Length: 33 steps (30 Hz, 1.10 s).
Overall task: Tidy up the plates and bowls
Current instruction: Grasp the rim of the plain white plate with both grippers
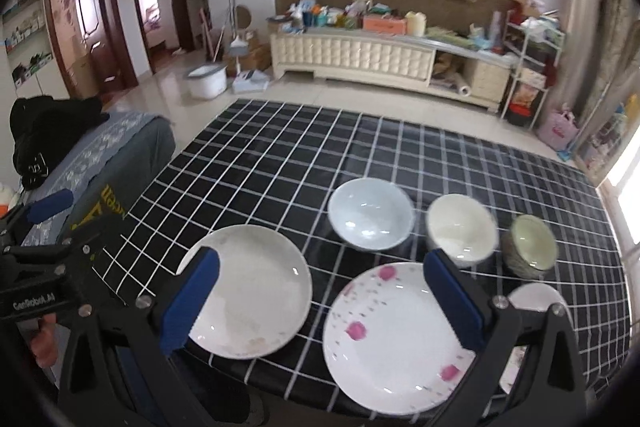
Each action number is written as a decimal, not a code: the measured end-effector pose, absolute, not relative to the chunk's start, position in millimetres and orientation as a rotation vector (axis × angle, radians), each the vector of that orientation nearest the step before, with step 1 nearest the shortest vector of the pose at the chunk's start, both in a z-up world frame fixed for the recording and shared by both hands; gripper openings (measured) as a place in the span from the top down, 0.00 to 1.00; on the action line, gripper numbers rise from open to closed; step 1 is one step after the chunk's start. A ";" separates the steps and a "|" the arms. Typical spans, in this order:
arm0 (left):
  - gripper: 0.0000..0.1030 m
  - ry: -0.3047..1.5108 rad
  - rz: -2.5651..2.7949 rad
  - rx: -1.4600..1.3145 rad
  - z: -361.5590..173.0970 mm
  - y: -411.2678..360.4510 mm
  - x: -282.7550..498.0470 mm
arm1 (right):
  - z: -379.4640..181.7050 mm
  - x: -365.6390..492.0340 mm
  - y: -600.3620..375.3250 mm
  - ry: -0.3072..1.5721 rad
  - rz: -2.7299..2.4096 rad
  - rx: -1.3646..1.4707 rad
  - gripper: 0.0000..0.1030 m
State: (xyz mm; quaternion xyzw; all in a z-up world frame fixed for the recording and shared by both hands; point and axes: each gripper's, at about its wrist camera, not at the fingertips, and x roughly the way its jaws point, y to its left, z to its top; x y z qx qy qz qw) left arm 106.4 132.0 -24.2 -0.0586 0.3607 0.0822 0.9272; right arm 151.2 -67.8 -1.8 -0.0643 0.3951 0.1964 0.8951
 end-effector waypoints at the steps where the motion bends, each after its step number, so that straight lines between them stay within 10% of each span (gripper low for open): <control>1: 0.00 0.755 0.171 -0.112 -30.5 136.3 110.7 | -7.0 155.9 -63.6 0.837 0.422 -0.132 0.00; 9: 0.00 0.909 0.170 -0.196 -88.5 159.0 142.3 | -58.9 183.9 -38.1 0.978 0.513 -0.169 0.04; 14: 0.01 0.989 0.129 -0.240 -120.8 162.2 156.1 | -91.9 194.4 -29.0 1.062 0.552 -0.197 0.30; 33: 0.60 1.190 0.173 -0.324 -180.2 172.3 170.6 | -148.2 210.3 -21.6 1.196 0.499 -0.273 0.74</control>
